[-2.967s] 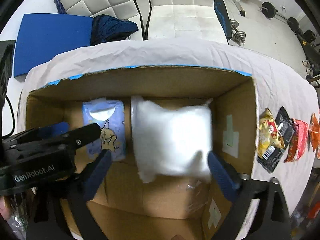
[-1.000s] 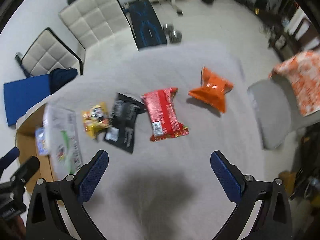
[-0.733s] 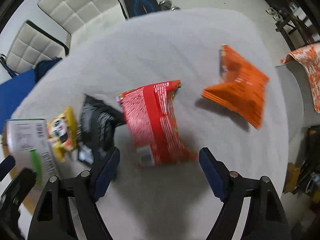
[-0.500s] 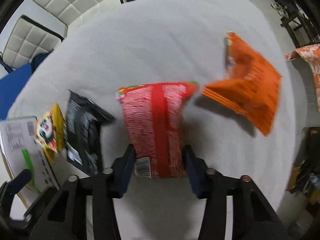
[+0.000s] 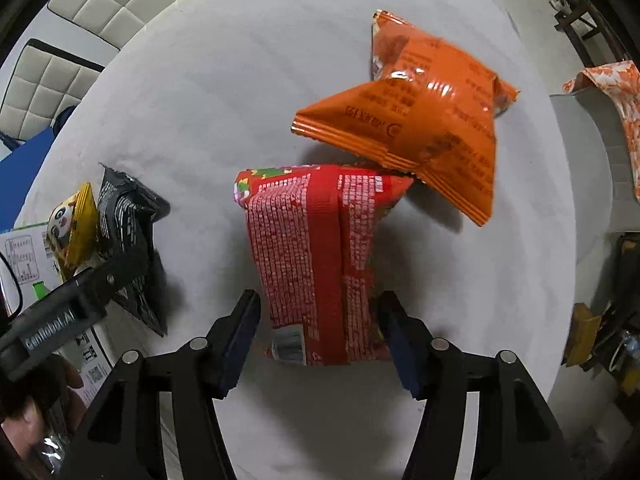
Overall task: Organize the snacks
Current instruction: 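Grasp the black snack bag with the left tool while the right tool grasps the red bag, then carry the black bag and red bag over the box with both tools, then lower both bags into the box and open both tools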
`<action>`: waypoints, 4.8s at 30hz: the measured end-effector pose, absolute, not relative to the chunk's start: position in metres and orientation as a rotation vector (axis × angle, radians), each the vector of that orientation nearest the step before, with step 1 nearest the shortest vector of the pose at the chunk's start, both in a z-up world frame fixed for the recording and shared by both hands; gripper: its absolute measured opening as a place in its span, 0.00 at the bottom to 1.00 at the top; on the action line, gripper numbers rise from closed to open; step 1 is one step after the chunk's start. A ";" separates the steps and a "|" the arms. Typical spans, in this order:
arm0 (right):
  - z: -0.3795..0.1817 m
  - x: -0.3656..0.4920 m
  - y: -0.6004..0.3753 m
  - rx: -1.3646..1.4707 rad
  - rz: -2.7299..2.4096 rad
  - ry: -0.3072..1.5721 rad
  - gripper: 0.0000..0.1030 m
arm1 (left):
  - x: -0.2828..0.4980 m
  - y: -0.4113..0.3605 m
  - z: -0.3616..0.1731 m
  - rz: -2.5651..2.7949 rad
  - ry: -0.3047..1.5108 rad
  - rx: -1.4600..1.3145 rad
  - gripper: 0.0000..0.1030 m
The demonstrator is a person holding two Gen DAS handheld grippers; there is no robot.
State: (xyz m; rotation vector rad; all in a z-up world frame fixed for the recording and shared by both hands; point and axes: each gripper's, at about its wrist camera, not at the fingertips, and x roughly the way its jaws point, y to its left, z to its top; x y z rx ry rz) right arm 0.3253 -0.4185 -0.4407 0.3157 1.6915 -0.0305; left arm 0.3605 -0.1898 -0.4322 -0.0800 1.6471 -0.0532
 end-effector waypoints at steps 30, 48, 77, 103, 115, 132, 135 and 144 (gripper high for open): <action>-0.469 0.232 -0.391 0.149 -0.058 1.798 0.50 | 0.223 -0.219 -0.432 -0.116 1.702 0.170 0.56; -0.467 0.222 -0.388 0.097 -0.081 1.756 0.45 | 0.240 -0.221 -0.414 -0.111 1.631 0.152 0.51; -0.261 0.190 -0.344 0.114 0.082 1.458 0.44 | 0.226 -0.133 -0.203 -0.186 1.250 -0.087 0.50; -0.273 0.226 -0.052 0.058 0.307 1.520 0.44 | 0.253 0.186 -0.242 0.100 1.344 -0.195 0.51; -0.370 0.248 -0.013 0.009 0.259 1.696 0.45 | 0.314 0.222 -0.336 0.104 1.534 -0.215 0.51; -0.394 0.255 0.002 -0.008 0.213 1.753 0.46 | 0.341 0.223 -0.373 0.072 1.623 -0.184 0.52; -0.399 0.254 0.002 -0.008 0.209 1.772 0.47 | 0.345 0.226 -0.377 0.058 1.636 -0.214 0.52; -0.390 0.253 0.003 -0.034 0.194 1.751 0.66 | 0.335 0.232 -0.373 0.050 1.649 -0.228 0.52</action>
